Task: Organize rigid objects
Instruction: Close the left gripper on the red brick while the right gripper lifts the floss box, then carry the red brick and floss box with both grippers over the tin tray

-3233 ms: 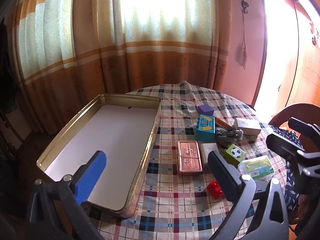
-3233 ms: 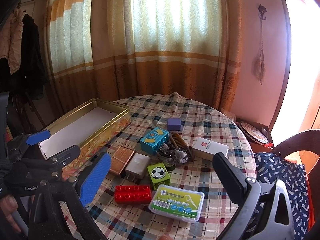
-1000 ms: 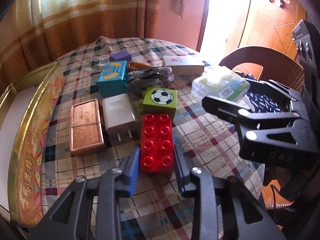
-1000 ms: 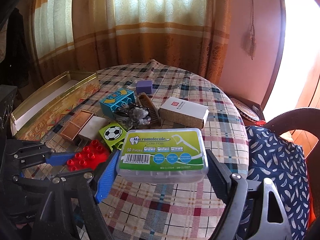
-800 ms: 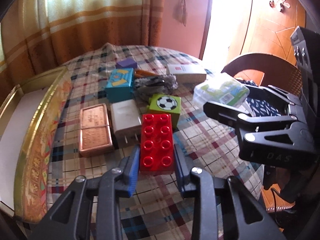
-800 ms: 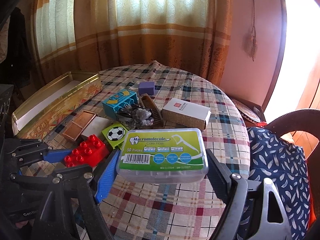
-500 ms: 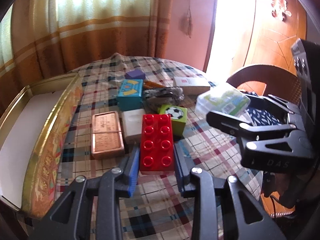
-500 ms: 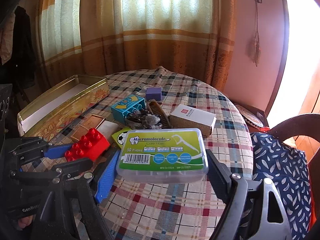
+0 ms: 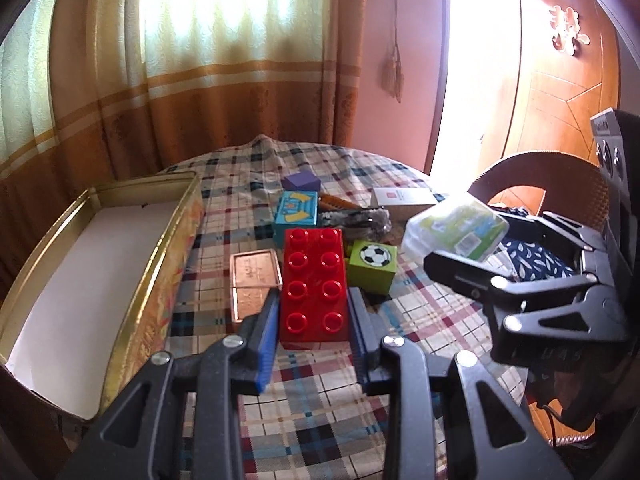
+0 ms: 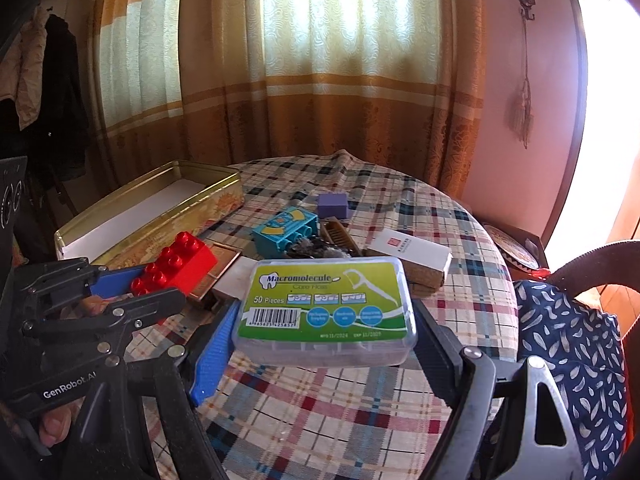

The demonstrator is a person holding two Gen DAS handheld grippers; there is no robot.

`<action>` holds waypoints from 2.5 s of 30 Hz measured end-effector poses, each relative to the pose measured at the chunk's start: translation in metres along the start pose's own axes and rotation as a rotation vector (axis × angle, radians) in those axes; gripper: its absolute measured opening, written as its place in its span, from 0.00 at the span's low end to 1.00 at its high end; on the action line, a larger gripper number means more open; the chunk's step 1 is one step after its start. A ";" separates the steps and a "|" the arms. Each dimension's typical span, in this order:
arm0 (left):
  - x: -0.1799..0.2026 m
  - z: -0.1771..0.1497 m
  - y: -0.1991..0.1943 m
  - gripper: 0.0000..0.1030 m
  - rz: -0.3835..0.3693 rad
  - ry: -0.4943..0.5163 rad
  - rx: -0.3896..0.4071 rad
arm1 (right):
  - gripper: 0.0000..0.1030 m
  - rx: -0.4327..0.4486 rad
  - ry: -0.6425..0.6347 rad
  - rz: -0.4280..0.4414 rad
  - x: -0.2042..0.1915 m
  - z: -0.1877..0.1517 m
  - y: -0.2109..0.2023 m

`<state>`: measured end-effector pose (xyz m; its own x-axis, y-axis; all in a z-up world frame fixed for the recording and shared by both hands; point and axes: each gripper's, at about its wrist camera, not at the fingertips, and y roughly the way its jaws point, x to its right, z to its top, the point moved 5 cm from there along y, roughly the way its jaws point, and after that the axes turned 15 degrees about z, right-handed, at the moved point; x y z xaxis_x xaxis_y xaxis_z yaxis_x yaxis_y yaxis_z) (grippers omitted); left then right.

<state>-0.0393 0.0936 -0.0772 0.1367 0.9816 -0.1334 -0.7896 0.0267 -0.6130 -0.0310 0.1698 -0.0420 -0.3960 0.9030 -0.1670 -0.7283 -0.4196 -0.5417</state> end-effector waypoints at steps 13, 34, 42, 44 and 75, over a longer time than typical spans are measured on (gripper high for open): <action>-0.025 0.009 -0.005 0.29 0.064 -0.041 0.023 | 0.80 0.015 -0.010 0.030 -0.012 0.009 0.000; -0.059 0.022 -0.013 0.29 0.110 -0.101 0.052 | 0.80 0.027 -0.062 0.076 -0.049 0.031 0.013; -0.070 0.025 -0.016 0.29 0.124 -0.123 0.055 | 0.80 0.031 -0.068 0.088 -0.053 0.035 0.016; -0.073 0.026 -0.016 0.29 0.128 -0.127 0.056 | 0.80 0.031 -0.070 0.092 -0.055 0.036 0.017; -0.166 0.033 0.021 0.29 0.263 -0.257 -0.042 | 0.80 -0.047 -0.097 0.225 -0.099 0.087 0.095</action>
<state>-0.0986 -0.0623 -0.0428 -0.2270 0.9694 -0.0939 -0.7515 -0.2357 -0.6163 -0.1100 0.0325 -0.0052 -0.5982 0.7735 -0.2092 -0.5900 -0.6018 -0.5383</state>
